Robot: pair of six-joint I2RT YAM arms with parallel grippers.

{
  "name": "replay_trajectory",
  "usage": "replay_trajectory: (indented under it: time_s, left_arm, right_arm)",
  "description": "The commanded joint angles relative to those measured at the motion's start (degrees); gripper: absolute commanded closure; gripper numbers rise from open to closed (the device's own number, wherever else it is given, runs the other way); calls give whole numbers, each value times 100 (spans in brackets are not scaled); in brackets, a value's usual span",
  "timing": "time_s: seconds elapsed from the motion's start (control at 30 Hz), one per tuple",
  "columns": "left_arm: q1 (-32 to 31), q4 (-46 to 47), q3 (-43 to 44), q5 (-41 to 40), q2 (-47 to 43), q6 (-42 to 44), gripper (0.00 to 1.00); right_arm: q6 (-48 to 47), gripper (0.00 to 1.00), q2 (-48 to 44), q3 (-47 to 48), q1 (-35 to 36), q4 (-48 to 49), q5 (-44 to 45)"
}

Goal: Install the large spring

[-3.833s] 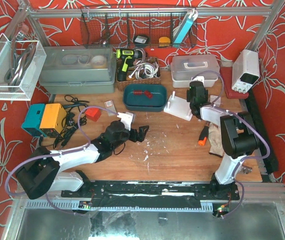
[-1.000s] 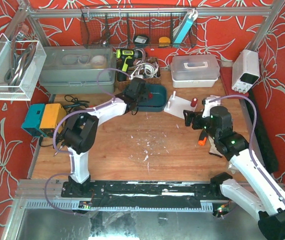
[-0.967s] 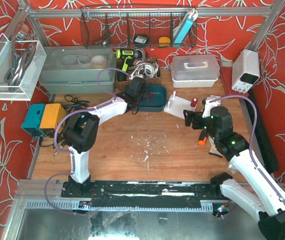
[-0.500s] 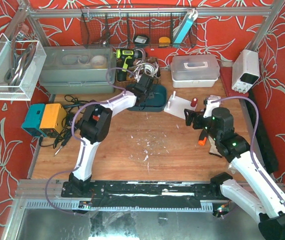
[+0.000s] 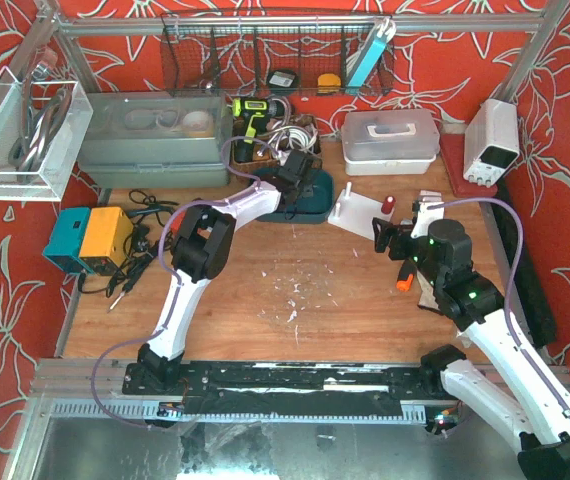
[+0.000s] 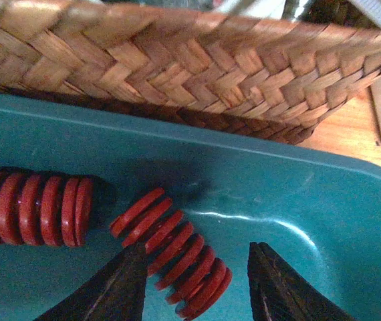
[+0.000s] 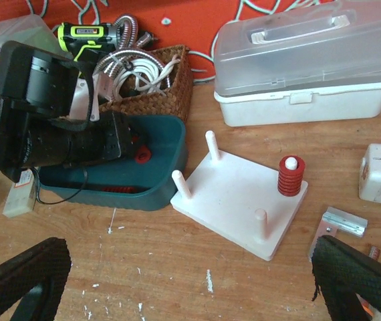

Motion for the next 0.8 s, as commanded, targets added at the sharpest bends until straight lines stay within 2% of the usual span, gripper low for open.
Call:
replay_trajectory:
  time_s: [0.0,0.43,0.6,0.77]
  left_arm:
    - [-28,-87,164,-112,254,50,54]
    - [18,-292,311,-285,785,204,50]
    - [91,-214,-133,-318,555,279,54]
    - [131,131,-370,-242,428,508,64]
  right_arm:
    - [-4,1,-127,-95,35,86,174]
    - [-41,1,-192,-162,34,133,323]
    - [-42,1,-196,-172,34,142,343]
    - [-49,1,-218,-196,35,160,379]
